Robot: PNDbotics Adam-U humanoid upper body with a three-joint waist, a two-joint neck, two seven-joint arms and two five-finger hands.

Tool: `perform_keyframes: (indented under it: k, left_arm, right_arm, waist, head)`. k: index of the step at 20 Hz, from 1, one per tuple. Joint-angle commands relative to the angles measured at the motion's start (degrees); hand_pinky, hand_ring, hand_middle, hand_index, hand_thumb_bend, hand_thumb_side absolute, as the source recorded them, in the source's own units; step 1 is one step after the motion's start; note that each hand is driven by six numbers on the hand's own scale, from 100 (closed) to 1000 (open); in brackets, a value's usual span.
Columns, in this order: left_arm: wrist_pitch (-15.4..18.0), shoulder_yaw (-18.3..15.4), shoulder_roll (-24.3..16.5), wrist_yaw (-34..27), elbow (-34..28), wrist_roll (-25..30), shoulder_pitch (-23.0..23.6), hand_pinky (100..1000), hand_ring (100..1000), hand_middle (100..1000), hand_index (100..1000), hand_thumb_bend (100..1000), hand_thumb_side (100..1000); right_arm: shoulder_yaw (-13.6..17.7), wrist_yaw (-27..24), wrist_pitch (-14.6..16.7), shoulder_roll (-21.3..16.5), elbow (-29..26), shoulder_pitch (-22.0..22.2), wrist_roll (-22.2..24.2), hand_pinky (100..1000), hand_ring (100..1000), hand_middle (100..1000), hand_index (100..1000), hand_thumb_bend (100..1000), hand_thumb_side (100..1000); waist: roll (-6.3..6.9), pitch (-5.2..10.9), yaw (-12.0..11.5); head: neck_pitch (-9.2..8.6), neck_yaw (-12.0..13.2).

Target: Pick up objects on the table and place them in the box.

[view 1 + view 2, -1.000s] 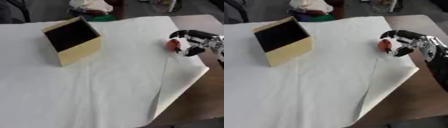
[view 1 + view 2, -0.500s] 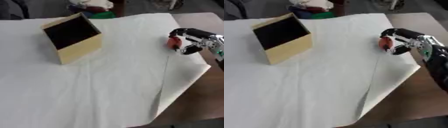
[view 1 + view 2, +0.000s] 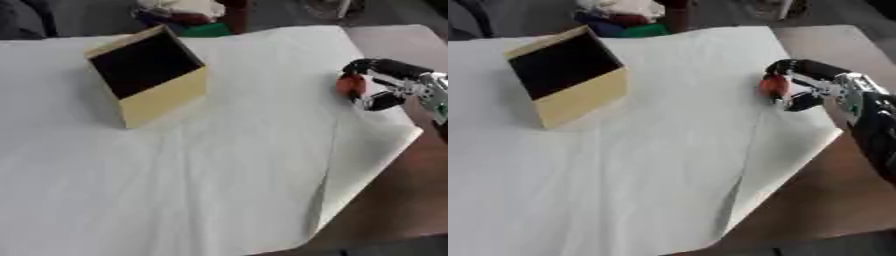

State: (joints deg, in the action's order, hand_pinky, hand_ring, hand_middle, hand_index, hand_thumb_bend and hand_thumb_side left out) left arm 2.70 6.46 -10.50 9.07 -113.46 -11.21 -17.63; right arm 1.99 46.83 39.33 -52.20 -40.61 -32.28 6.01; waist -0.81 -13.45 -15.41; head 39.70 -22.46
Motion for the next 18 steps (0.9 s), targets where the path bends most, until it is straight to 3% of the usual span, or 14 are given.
perform_keyframes:
  k: [1,5,6,10,18]
  left_arm:
    - [0.0,0.0,-0.4,-0.1,-1.1,0.1,-0.6,822,657,622,878,100,797]
    - [0.0,0.0,-0.5,-0.1,-1.1,0.1,-0.6,822,657,622,878,100,797]
    - [0.1,0.0,-0.5,-0.2,-1.1,0.1,-0.6,822,657,622,878,100,797]
    - [0.1,-0.1,-0.6,-0.2,-1.1,0.1,-0.5,822,656,622,878,100,796]
    - [0.2,-0.2,-0.7,-0.2,-1.1,0.1,-0.5,823,655,622,878,100,796]
  right_arm:
    - [0.4,0.7,-0.2,-1.9,0.2,-0.4,-0.5,856,1000,876,762,100,304]
    - [0.6,0.7,-0.1,-2.0,-0.6,-0.3,-2.4,848,988,852,626,100,282]
    - [0.6,0.6,-0.1,-2.0,-0.8,-0.3,-2.9,843,980,836,558,100,268]
    - [0.7,0.2,0.1,-2.1,-2.0,-0.3,-5.5,829,948,779,452,100,244]
    - [0.9,-1.6,0.4,-2.6,-7.2,-0.2,-9.4,811,924,744,424,100,216]
  waist:
    - [-0.04,0.9,0.0]
    - [0.03,1.07,0.2]
    - [0.06,1.12,0.2]
    - [0.12,1.32,0.3]
    - [0.01,1.73,0.9]
  head:
    - [-0.33,-0.2]
    - [-0.37,-0.2]
    - [-0.37,-0.1]
    - [-0.42,-0.2]
    - [-0.32,-0.1]
